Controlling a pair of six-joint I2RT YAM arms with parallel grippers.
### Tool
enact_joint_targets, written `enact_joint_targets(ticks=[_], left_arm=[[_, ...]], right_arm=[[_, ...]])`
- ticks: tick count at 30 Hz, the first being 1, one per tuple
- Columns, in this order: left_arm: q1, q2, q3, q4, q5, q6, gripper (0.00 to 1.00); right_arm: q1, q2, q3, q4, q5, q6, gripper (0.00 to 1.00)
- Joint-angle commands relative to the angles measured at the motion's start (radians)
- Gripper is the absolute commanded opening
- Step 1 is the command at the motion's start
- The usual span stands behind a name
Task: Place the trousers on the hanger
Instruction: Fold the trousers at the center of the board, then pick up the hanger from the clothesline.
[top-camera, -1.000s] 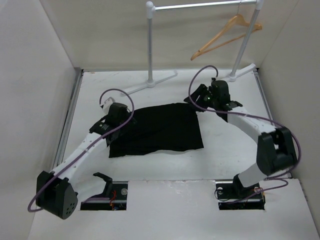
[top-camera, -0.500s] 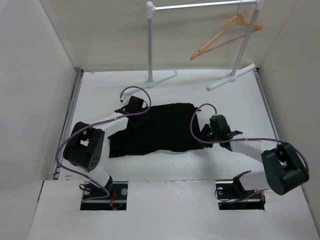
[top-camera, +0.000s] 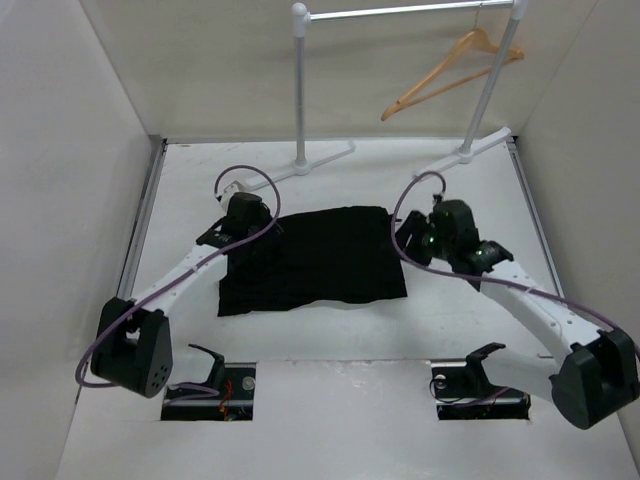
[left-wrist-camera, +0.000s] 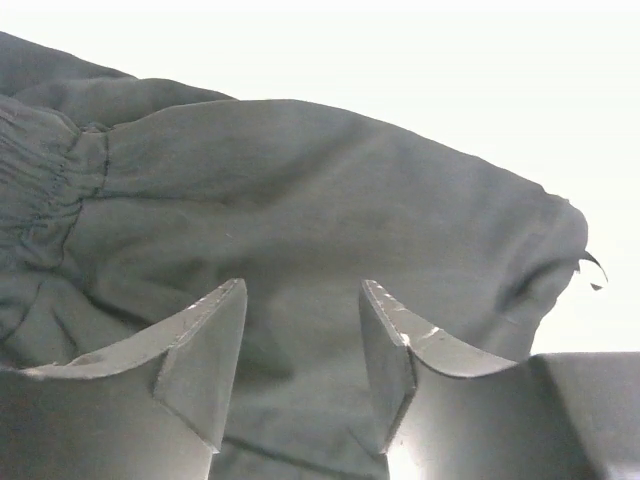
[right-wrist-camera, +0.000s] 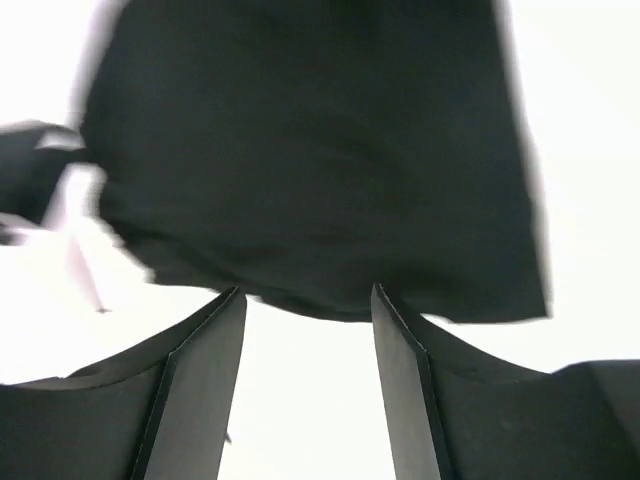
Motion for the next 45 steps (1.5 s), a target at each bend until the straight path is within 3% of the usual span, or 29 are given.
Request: enact_joint_targets(ticks=[1, 4, 5, 7, 9, 12, 14, 17, 20, 32, 45], left_arm=[[-0.023, -0.069, 0.019, -0.043, 0.010, 0.018, 0.43], [-0.066, -0.077, 0.039, -0.064, -0.001, 0.016, 0.25], [-0.081, -0.077, 0.045, -0.069, -0.004, 0.016, 0.20], [-0.106, -0.073, 0.051, -0.077, -0.016, 0.018, 0.16], [-0.121, -0.069, 0.051, -0.083, -0.023, 0.018, 0.15], [-0.125, -0.082, 0.034, -0.086, -0.013, 0.018, 0.21], [-0.121, -0.095, 0.017, -0.086, -0.009, 0.018, 0.27], [-0.111, -0.106, -0.003, -0.088, 0.017, 0.015, 0.34], [-0.100, -0.108, -0.012, -0.097, 0.037, 0.012, 0.35], [-0.112, -0.074, -0.026, -0.100, 0.039, -0.008, 0.34], [-0.098, -0.083, -0.027, -0.097, 0.040, -0.018, 0.34]], right_arm=[[-0.056, -0.007, 0.240, -0.023, 0.004, -0.088, 0.54], [-0.119, 0.099, 0.456, 0.029, 0.003, -0.133, 0.21], [-0.144, 0.149, 0.542, 0.044, 0.003, -0.151, 0.15], [-0.185, 0.257, 0.701, 0.066, 0.018, -0.176, 0.13], [-0.225, 0.370, 0.862, 0.077, 0.035, -0.194, 0.18], [-0.279, 0.521, 1.079, 0.065, 0.085, -0.213, 0.43], [-0.317, 0.625, 1.211, 0.034, 0.090, -0.208, 0.54], [-0.343, 0.768, 1.401, -0.020, 0.089, -0.219, 0.61], [-0.354, 0.869, 1.550, -0.087, 0.063, -0.222, 0.61], [-0.353, 1.027, 1.673, -0.037, -0.086, -0.161, 0.59], [-0.336, 1.054, 1.664, 0.026, -0.139, -0.099, 0.39]])
